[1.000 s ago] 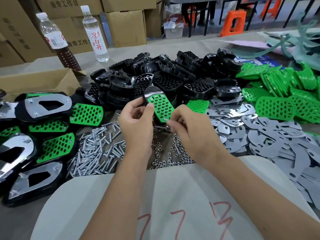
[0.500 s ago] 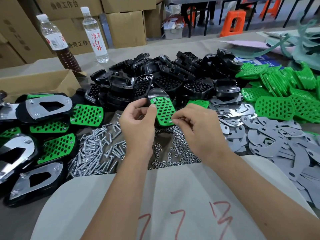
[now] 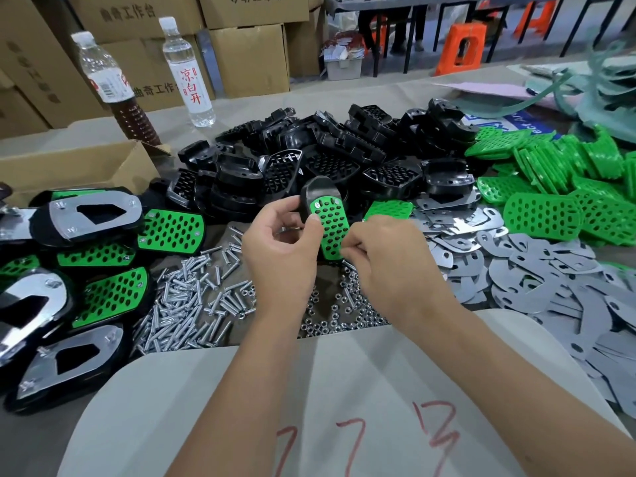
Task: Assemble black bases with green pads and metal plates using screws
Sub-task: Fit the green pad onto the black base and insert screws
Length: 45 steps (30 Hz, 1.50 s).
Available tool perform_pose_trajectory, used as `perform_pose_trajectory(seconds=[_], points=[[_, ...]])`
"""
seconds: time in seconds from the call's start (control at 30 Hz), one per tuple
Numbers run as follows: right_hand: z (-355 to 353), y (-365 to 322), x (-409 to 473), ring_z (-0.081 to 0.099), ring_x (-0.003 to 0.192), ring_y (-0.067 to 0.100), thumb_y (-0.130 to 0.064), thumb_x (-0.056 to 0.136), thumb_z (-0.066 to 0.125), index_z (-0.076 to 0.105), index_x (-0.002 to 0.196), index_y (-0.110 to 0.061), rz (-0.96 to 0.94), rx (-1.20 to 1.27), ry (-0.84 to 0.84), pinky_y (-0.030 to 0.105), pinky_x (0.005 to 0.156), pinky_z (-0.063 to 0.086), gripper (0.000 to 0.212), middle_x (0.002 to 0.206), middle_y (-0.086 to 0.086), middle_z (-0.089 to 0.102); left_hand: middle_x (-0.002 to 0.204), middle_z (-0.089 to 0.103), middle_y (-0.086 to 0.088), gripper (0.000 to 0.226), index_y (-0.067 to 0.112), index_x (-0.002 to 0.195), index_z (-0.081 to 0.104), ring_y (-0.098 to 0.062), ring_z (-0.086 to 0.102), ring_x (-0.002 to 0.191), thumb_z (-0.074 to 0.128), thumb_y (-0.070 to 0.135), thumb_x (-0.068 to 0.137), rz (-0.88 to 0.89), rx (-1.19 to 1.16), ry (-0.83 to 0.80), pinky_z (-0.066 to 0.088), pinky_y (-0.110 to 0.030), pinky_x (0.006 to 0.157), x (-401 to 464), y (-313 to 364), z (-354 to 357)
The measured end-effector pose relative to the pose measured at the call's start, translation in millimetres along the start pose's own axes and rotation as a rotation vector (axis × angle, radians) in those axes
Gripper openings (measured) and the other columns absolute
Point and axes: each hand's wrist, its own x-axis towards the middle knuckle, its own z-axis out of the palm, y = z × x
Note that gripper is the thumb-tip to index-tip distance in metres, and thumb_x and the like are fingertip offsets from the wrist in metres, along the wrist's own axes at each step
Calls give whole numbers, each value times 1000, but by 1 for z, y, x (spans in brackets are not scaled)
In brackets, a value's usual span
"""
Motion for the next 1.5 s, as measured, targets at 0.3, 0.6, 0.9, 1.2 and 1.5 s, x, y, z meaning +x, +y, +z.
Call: perform_pose_trajectory(seconds=[0.3,0.6,0.9,1.2,1.5], points=[[2,8,2,64,69,14,-9,93,73,77,85,-9,38,89,-4,32,71,49,8,77,-2,69,76,69,16,20,43,87,76,-2,65,73,78,27,75,-68,-4,-15,51,-19,63,1,0,-2],[9,16,0,51,57,23,-54,85,73,66,93,-23,334,807,137,38,55,41,33,67,8,63,93,70,-14,17,15,103,74,-28,72,89,77,7,87,-300,-248,33,63,-55,86,2,8,3],[6,21,3,66,65,23,-35,95,67,64,118,-9,360,1060,-94,28,45,49,34,88,8,75,97,72,-19,14,9,104,69,-31,72,89,67,-2,95,-399,-436,-30,65,-41,69,4,12,-2],[8,22,3,59,63,16,-10,107,54,68,116,-6,357,1071,-136,30,53,56,17,95,15,72,87,73,-12,14,9,101,70,-25,73,80,70,-2,94,-365,-394,-55,63,-37,66,2,8,0],[12,22,0,57,45,17,-13,102,65,61,118,-14,317,889,-119,29,39,49,16,66,2,67,81,71,-2,12,16,90,70,-24,65,79,73,6,94,-362,-366,20,56,-51,80,3,7,0]])
